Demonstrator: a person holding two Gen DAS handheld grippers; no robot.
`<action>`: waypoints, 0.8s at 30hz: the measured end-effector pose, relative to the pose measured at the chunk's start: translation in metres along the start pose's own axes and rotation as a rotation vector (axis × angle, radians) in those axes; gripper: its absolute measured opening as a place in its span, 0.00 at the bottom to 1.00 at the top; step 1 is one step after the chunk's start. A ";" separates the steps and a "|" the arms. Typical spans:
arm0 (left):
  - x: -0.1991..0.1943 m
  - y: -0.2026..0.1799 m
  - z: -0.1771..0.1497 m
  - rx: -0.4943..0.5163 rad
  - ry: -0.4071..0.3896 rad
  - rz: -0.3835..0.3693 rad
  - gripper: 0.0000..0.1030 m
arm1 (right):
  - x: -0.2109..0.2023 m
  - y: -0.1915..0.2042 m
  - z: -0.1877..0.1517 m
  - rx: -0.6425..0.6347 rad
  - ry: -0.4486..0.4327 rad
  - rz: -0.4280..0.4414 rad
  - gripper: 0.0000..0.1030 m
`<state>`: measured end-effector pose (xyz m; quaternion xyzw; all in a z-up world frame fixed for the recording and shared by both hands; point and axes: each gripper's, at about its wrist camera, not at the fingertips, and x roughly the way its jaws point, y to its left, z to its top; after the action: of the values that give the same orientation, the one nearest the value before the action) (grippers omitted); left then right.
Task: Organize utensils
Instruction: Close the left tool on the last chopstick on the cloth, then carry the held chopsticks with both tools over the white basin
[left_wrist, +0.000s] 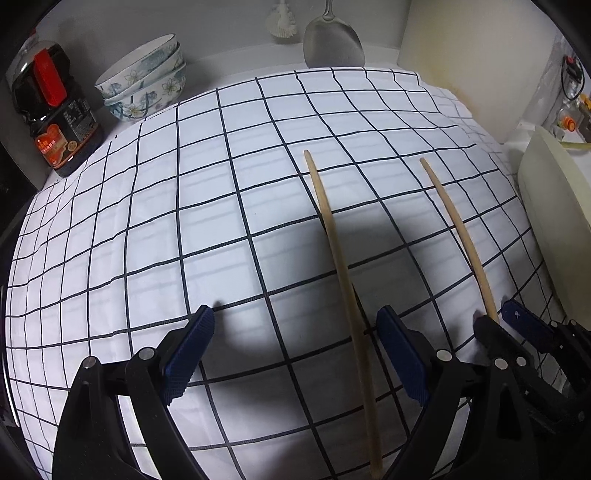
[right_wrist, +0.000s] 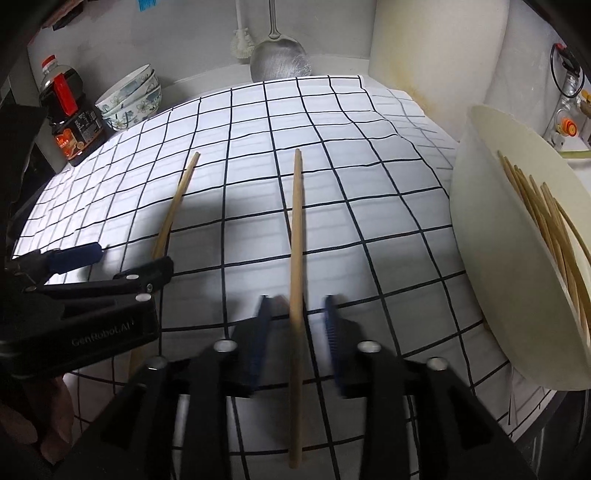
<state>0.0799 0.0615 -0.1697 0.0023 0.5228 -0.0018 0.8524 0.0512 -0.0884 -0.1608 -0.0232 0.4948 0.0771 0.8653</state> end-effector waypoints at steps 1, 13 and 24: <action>0.000 0.000 0.000 -0.001 -0.002 0.001 0.85 | 0.001 0.002 0.001 -0.010 -0.002 -0.013 0.31; -0.012 -0.016 -0.003 0.059 -0.042 -0.046 0.08 | 0.005 0.010 0.005 -0.068 -0.007 -0.020 0.07; -0.016 -0.013 -0.008 0.063 -0.002 -0.065 0.07 | -0.001 -0.004 0.004 0.041 0.024 0.067 0.06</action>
<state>0.0651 0.0484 -0.1589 0.0121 0.5213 -0.0457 0.8521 0.0549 -0.0919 -0.1577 0.0102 0.5071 0.0956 0.8565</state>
